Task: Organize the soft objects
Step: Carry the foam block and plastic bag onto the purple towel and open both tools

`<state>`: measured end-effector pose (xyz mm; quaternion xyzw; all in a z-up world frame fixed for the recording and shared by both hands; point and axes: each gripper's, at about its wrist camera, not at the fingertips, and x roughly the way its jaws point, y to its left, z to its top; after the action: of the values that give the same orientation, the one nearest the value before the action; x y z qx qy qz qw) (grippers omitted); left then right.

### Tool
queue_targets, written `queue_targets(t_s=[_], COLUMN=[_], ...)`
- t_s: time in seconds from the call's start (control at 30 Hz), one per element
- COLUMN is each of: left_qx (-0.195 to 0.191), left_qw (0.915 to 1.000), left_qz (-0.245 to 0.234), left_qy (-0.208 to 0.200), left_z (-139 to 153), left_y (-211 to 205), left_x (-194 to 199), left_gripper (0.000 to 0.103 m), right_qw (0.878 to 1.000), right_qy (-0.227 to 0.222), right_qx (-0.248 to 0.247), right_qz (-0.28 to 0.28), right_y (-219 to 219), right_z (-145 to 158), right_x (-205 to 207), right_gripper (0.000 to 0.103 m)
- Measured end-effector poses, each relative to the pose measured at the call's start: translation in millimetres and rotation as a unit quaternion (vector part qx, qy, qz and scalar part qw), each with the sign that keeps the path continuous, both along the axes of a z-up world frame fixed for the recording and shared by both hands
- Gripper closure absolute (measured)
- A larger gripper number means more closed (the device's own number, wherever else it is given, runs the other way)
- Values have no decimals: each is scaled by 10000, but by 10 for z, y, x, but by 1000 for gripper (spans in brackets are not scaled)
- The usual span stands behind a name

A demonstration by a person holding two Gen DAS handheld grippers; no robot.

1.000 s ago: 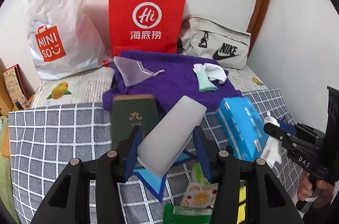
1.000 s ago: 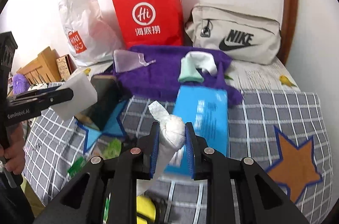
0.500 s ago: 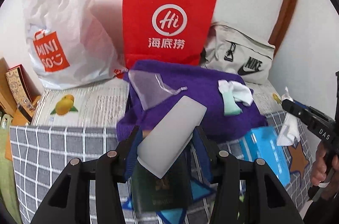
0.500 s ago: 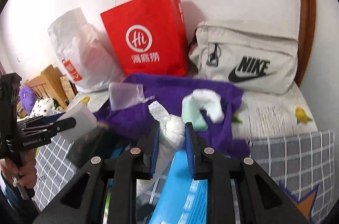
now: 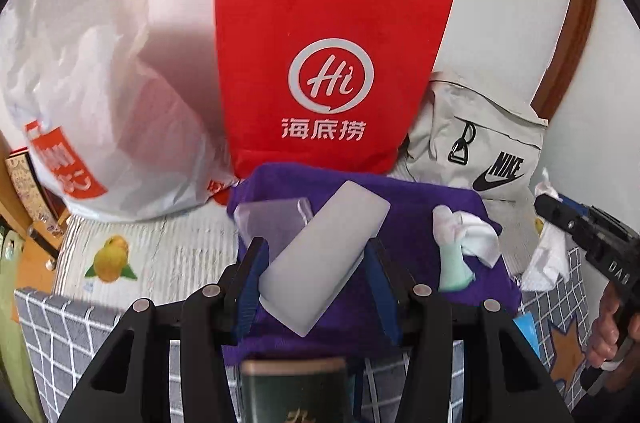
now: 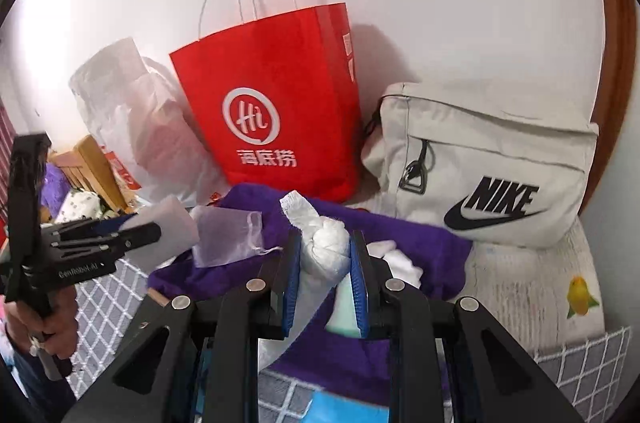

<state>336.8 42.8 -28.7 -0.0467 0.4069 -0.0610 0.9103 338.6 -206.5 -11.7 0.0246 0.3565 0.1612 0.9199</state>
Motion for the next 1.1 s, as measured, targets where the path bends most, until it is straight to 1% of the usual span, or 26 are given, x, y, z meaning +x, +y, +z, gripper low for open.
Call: queue_targets(t_s=[0.1, 0.27, 0.4, 0.47, 0.57, 0.67, 0.73, 0.87, 1.0, 1.1], left_qx=[-33, 104, 15, -12, -15, -3, -85, -50, -73, -62], left_qw=[10000, 9994, 9988, 9985, 9982, 9977, 9971, 9961, 9947, 9941], left_qz=[-22, 30, 27, 47, 13, -42, -52, -1, 19, 38], left_qy=[87, 318, 485, 540, 597, 680, 752, 881, 1030, 1086], left_z=[-106, -321, -455, -498, -549, -604, -650, -729, -792, -819], left_y=[-19, -30, 17, 46, 51, 40, 58, 61, 73, 80], left_x=[116, 286, 366, 405, 429, 453, 478, 513, 533, 542], left_gripper=[56, 56, 56, 56, 56, 56, 56, 56, 56, 54], right_qw=[9999, 9997, 9981, 9960, 9942, 9917, 9897, 9876, 9858, 9839], right_qy=[21, 235, 561, 813, 1001, 1138, 1260, 1377, 1333, 1386], right_qx=[-95, -69, -251, -348, -359, -521, -593, -681, -987, -1092], right_qz=[34, 35, 88, 130, 154, 309, 339, 309, 260, 287], right_y=[-4, -51, -55, -63, -79, -46, -37, -51, -20, -4], right_z=[-90, -297, -523, -672, -792, -908, -991, -1088, -1131, -1166], right_x=[78, 232, 350, 424, 478, 505, 541, 576, 576, 587], right_gripper=[79, 79, 79, 79, 79, 79, 79, 79, 78, 76])
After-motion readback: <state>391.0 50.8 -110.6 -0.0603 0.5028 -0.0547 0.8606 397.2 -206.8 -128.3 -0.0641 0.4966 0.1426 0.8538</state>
